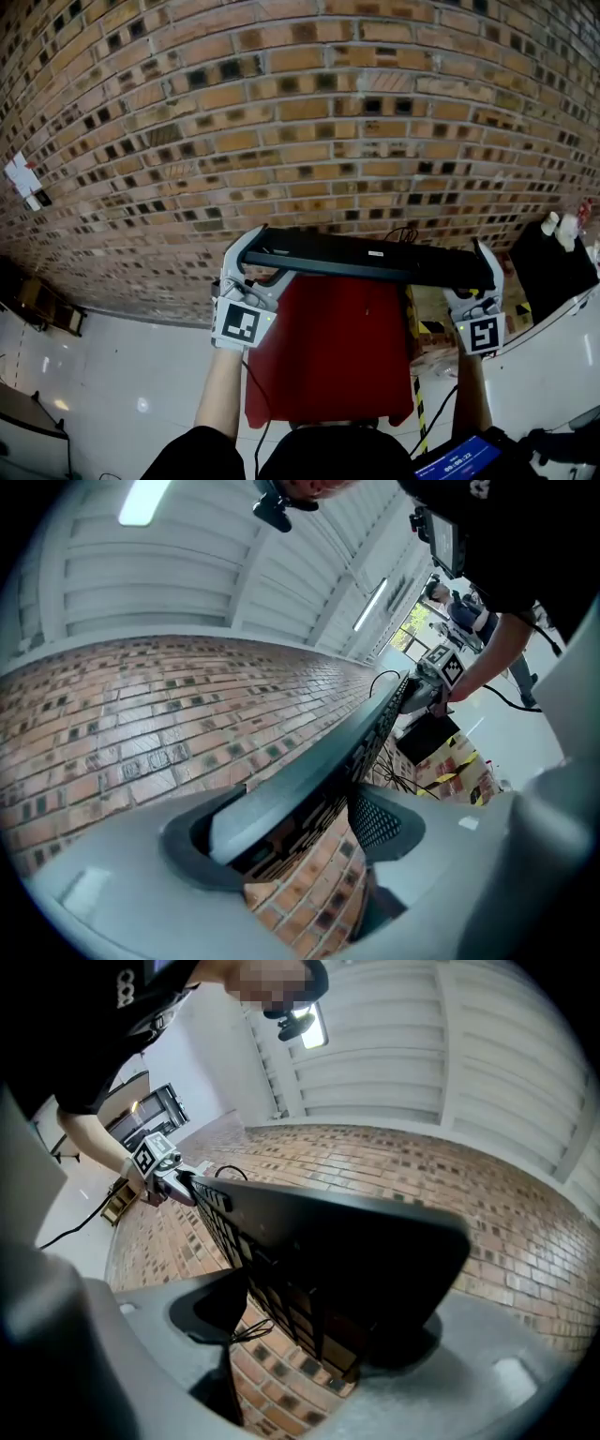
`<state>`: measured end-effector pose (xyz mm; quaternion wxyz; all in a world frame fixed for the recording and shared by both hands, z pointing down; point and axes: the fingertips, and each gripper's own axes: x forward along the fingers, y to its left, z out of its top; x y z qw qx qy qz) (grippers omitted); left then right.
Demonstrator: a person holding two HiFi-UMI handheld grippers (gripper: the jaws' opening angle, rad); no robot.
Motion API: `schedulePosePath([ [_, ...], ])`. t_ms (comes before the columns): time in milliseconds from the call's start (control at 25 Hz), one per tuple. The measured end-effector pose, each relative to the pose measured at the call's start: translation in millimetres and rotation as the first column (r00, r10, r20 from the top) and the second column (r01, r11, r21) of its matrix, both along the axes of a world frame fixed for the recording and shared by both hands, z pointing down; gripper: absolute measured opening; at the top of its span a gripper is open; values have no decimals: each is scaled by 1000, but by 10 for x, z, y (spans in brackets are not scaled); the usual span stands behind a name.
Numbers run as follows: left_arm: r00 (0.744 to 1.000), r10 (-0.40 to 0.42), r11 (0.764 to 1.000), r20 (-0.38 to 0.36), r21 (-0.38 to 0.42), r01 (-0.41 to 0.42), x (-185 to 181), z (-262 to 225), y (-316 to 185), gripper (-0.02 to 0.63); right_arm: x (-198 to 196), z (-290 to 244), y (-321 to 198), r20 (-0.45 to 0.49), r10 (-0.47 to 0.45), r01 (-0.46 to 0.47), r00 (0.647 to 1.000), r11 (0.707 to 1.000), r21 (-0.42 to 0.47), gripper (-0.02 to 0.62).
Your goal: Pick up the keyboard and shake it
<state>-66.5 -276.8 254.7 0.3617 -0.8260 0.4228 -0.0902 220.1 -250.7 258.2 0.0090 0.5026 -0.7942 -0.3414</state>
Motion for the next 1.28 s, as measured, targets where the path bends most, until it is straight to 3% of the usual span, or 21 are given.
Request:
schedulePosePath([
  [120,1000,-10,1000,25,0,10,-17,23,51,353,-46,3,33,35,-10,11,999,1000,-20,353],
  [240,1000,-19,999,-9,-39,19,-64,127,74,353,-71,64,39,11,-16,16,1000,999,-40,351],
  [320,999,-31,992,-39,-127,26,-117,354,5,353,-110,226,-27,-29,-28,25,999,995,-93,351],
  [400,997,-46,969,-55,-245,31,-170,688,-53,356,-131,521,-109,-67,-39,24,997,977,-211,350],
  [520,997,-60,919,-55,-393,34,-228,1136,-59,354,-136,996,-208,-72,-54,20,996,915,-403,347],
  [640,996,-64,862,-55,-507,27,-292,1503,-2,351,-164,1392,-260,-63,-77,29,995,828,-560,347],
  [800,997,-60,768,-47,-640,16,-344,2011,122,348,-240,1975,-292,-23,-134,69,991,639,-766,347],
  [880,996,-65,706,-57,-708,6,-354,2310,229,345,-282,2280,-244,-11,-154,77,988,555,-828,347],
  [1080,993,-102,536,-57,-844,7,-463,3082,548,344,-438,3096,-19,7,-183,77,983,377,-923,347],
  [1280,993,-113,392,-24,-920,22,-531,3677,835,344,-517,3793,292,47,-188,88,981,220,-971,342],
])
